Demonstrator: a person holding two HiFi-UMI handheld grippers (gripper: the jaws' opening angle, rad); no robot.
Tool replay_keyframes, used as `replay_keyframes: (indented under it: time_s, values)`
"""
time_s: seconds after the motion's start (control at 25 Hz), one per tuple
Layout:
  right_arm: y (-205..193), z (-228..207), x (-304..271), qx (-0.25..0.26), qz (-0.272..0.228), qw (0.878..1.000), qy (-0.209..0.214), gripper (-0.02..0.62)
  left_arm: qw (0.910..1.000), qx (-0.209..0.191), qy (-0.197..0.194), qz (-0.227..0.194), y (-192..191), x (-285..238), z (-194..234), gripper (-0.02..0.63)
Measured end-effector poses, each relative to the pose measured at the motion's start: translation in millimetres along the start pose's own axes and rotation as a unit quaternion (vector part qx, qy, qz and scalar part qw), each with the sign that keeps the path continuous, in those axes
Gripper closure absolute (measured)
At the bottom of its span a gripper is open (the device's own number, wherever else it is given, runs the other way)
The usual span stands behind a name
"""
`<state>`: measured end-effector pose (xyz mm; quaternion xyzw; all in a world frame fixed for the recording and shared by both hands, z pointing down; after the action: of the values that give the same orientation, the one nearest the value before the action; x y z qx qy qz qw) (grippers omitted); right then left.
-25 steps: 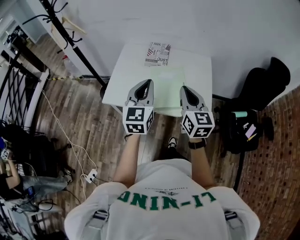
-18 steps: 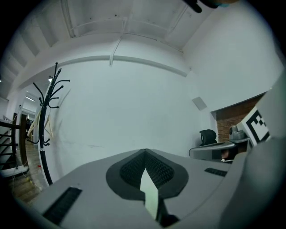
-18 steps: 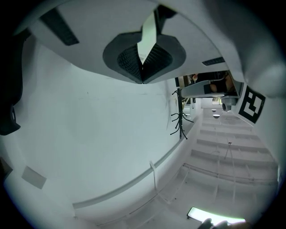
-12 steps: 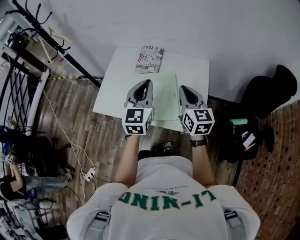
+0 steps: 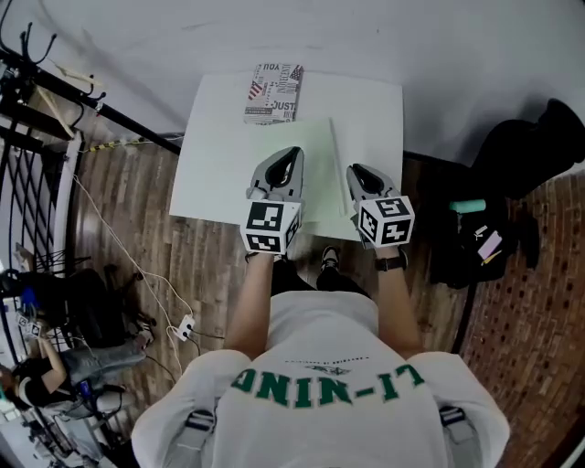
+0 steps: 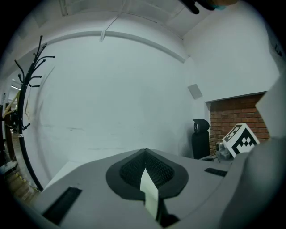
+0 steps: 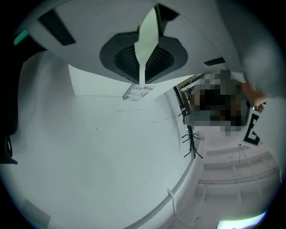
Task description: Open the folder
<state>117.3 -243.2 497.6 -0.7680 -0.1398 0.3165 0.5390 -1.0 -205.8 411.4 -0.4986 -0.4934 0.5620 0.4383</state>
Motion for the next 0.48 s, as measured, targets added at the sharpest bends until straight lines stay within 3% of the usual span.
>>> replay_keyframes:
  time_s: [0.28,0.48]
  values:
    - [-71,-2,-20,-0.073,0.085,0.993,0.024,0.468,0.9989,0.012,-0.036,0.029,-25,-26,6,0.592]
    - [-117,4,-25,-0.135,0.147,0.979,0.042,0.395,0.9969,0.02,-0.06,0.046,-42,-35,6,0.592]
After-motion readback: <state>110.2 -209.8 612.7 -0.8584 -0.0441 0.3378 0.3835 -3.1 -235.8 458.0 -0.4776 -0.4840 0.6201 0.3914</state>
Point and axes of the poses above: the fingertips, and each gripper's own axes: x backward along the fingers, z to its left, y out of its top, the point moved 1 cm from there along x, backward along the fingers, and after that the axes turned 5 degrees about -z, right-handed, at the moved point
